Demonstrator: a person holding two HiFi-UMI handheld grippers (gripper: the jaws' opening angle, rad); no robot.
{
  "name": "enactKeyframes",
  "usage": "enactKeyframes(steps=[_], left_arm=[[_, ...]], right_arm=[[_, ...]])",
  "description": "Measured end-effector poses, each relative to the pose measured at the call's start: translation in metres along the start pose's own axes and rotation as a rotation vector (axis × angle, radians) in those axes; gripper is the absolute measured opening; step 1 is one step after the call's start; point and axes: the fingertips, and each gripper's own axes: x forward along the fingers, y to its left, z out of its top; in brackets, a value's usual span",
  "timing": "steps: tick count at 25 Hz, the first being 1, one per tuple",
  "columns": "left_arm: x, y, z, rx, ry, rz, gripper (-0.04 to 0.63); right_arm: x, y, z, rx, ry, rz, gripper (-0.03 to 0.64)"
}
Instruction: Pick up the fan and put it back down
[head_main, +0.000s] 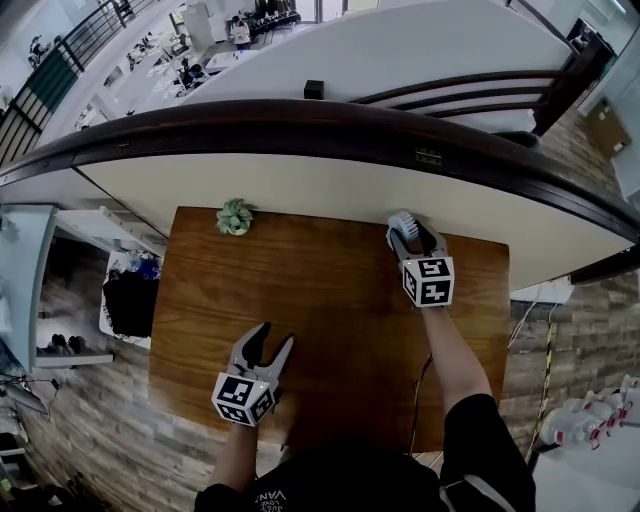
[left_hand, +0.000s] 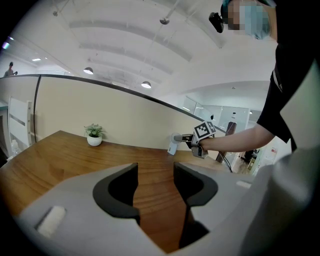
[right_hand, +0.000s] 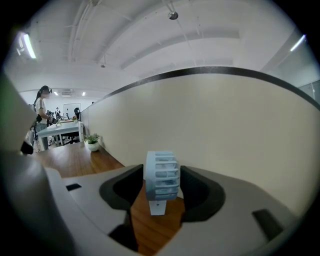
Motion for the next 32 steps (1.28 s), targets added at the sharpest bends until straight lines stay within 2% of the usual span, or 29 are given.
enactKeyframes(steps=[7, 12, 19, 32], left_arm=[[-0.007, -0.003, 0.003, 0.003, -0.005, -0.010, 0.210], [-0.011, -0.010, 0.007, 0.018, -0.008, -0.039, 0.210], [-0.021, -0.019, 0.013, 0.050, -0.014, -0.090, 0.210], [-0.055, -0.041, 0.012, 0.092, -0.026, -0.208, 0.210]], right_arm=[[-0.019, 0.004, 0.006, 0.033, -0.024, -0.012, 0.221], [-0.043, 0.011, 0.005, 0.033, -0.035, -0.035, 0.221], [-0.087, 0.026, -0.004, 0.086, -0.047, -0.077, 0.221], [-0.185, 0.090, -0.015, 0.171, -0.100, -0.133, 0.221]])
